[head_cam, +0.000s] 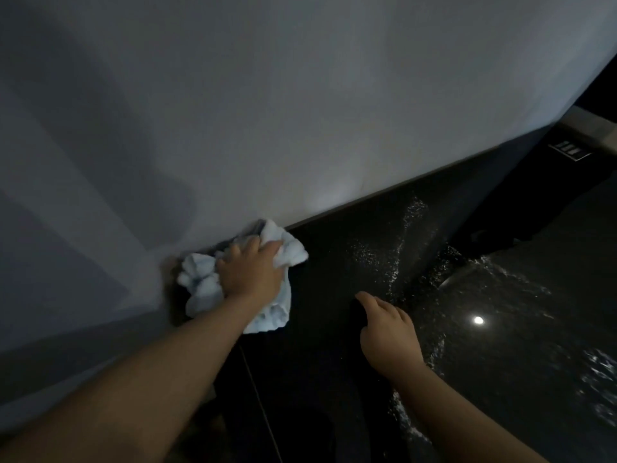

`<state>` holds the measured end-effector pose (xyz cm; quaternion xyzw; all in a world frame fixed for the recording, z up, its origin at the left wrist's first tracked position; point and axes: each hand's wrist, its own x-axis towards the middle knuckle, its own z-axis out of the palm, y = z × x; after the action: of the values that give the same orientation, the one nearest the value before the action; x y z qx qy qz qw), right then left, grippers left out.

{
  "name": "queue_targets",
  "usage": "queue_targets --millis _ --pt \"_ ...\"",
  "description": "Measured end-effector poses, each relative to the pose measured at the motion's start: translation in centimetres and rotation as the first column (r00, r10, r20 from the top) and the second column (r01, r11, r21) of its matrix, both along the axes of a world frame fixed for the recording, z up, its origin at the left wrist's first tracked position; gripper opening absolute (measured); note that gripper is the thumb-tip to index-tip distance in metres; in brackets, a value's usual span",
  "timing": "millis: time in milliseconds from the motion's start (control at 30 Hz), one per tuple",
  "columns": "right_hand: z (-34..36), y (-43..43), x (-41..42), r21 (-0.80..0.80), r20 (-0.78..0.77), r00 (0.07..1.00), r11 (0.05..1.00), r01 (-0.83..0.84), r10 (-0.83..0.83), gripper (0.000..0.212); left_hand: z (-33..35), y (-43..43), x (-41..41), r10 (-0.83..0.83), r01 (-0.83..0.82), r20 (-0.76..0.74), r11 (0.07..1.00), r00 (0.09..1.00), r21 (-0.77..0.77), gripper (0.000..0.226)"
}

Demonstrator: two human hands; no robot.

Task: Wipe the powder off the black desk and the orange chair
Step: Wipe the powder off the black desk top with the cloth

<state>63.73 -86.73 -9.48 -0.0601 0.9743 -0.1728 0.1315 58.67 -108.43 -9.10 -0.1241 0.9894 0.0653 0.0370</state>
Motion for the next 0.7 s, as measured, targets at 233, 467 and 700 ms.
queue_targets --millis 233,467,700 --pt "-0.1 0.3 0.3 -0.027 -0.01 1.0 0.999 -0.029 0.028 0.055 -2.2 4.5 5.7 -0.588 0.584 -0.066 0.809 0.806 -0.069 0.053" --pt "-0.3 0.2 0.0 -0.065 0.0 1.0 0.997 0.029 -0.029 0.056 -0.2 4.1 -3.8 0.058 -0.058 0.025 0.998 0.998 0.005 0.041" --pt "0.0 0.6 -0.5 -0.033 -0.013 1.0 0.999 -0.008 0.008 0.055 -1.3 2.4 -2.3 -0.499 0.497 -0.007 0.864 0.866 -0.086 0.046"
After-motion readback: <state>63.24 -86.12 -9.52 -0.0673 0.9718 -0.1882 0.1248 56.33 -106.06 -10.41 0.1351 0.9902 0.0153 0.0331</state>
